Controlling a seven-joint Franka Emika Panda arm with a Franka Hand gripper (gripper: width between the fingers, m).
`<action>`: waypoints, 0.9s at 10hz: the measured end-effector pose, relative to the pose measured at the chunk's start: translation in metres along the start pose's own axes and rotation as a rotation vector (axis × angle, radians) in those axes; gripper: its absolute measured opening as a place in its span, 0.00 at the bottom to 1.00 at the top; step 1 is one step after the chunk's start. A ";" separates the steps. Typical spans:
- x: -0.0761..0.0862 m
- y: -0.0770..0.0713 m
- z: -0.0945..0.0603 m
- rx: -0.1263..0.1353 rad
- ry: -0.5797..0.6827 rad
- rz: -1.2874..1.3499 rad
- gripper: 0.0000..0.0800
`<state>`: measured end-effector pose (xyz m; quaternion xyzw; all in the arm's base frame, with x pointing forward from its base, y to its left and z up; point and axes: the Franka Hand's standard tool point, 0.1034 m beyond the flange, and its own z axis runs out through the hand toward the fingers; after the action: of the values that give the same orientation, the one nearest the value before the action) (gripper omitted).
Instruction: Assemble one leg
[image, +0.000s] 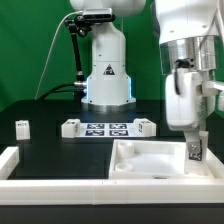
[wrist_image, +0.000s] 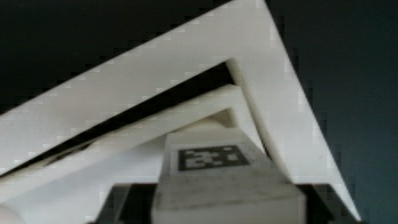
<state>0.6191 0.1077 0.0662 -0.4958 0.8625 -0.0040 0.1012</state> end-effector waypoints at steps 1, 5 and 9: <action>0.003 -0.003 0.000 0.009 0.010 0.020 0.37; 0.004 -0.003 0.000 0.013 0.009 -0.006 0.60; 0.004 -0.003 0.000 0.012 0.010 -0.010 0.80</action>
Offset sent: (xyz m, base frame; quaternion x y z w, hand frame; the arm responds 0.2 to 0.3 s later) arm 0.0000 0.0000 0.0000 0.0000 0.0000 0.0000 1.0000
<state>0.6195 0.1027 0.0658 -0.4993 0.8605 -0.0123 0.0999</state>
